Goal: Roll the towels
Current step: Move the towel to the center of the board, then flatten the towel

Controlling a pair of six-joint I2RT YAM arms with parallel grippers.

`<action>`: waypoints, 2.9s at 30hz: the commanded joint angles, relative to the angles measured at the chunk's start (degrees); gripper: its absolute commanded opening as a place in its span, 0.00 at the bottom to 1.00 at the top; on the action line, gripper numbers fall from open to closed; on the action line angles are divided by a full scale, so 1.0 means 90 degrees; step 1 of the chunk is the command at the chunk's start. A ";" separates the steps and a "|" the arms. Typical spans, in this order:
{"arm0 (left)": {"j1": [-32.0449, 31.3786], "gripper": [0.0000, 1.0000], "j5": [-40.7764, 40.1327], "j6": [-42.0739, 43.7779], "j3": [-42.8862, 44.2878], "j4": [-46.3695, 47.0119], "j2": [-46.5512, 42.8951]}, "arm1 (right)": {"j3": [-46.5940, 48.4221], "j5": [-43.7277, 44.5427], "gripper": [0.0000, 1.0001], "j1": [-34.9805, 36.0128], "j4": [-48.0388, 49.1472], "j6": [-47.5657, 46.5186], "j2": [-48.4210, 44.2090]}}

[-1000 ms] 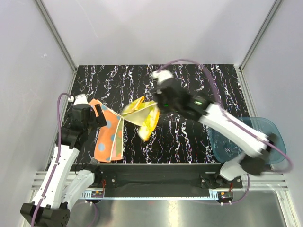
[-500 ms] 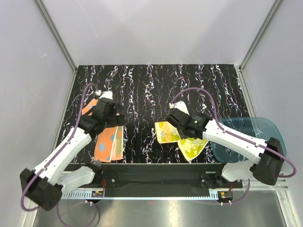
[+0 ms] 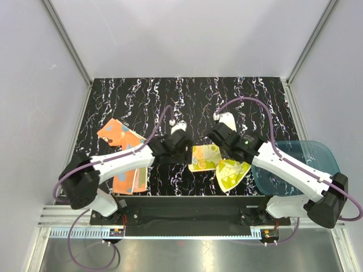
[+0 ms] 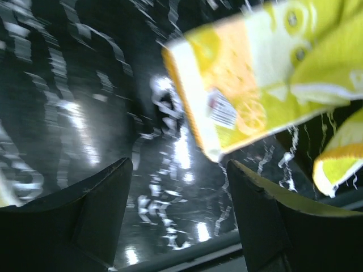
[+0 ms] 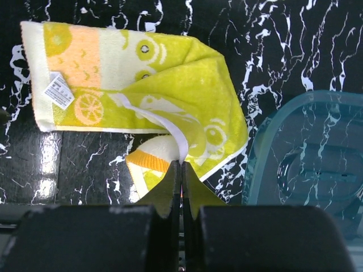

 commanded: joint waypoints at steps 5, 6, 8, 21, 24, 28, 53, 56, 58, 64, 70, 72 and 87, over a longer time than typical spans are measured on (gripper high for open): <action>-0.0505 0.70 0.0011 -0.1491 0.0260 0.0732 0.0597 | 0.0011 -0.0188 0.00 -0.0533 -0.0086 0.0233 -0.0320; -0.0524 0.70 -0.0009 -0.1569 0.0269 0.0712 0.0645 | 0.0021 -0.0188 0.00 -0.0542 -0.0096 0.0243 -0.0301; -0.0622 0.68 -0.0028 -0.1735 0.0269 0.0693 0.0704 | 0.0021 -0.0188 0.00 -0.0552 -0.0116 0.0253 -0.0291; -0.1111 0.56 -0.0302 -0.2888 -0.0111 0.0692 0.1134 | -0.0028 -0.0354 0.00 -0.0601 -0.0047 0.0165 -0.0369; -0.1111 0.53 -0.0429 -0.2937 -0.0092 0.0625 0.1231 | -0.0047 -0.0393 0.00 -0.0601 -0.0018 0.0165 -0.0388; -0.1111 0.53 -0.0507 -0.2966 -0.0043 0.0624 0.1388 | -0.0057 -0.0403 0.00 -0.0611 -0.0018 0.0155 -0.0398; -0.1071 0.19 -0.0722 -0.2810 0.0289 0.0537 0.1955 | -0.0057 -0.0461 0.00 -0.0611 -0.0018 0.0038 -0.0389; -0.1071 0.03 -0.0780 -0.2820 0.0289 0.0429 0.1877 | -0.0057 -0.0442 0.00 -0.0601 -0.0037 0.0048 -0.0398; -0.1071 0.00 -0.0810 -0.2829 0.0289 0.0371 0.1760 | -0.0057 -0.0432 0.00 -0.0611 -0.0018 0.0048 -0.0398; -0.1033 0.00 -0.1053 -0.2771 0.0299 -0.0224 0.0786 | 0.0137 -0.0490 0.00 -0.0620 -0.0154 0.0106 -0.0379; -0.0945 0.00 -0.1864 -0.2615 0.0425 -0.1620 -0.1098 | 0.0615 -0.0735 0.00 -0.0621 -0.0389 0.0145 -0.0564; -0.0935 0.00 -0.2185 -0.2605 0.0629 -0.2391 -0.1442 | 0.0762 -0.0745 0.00 -0.0611 -0.0506 0.0155 -0.0603; -0.0935 0.00 -0.2509 -0.2488 0.1265 -0.5283 -0.4208 | 0.1232 -0.0219 0.00 -0.0611 -0.1355 0.0711 -0.1648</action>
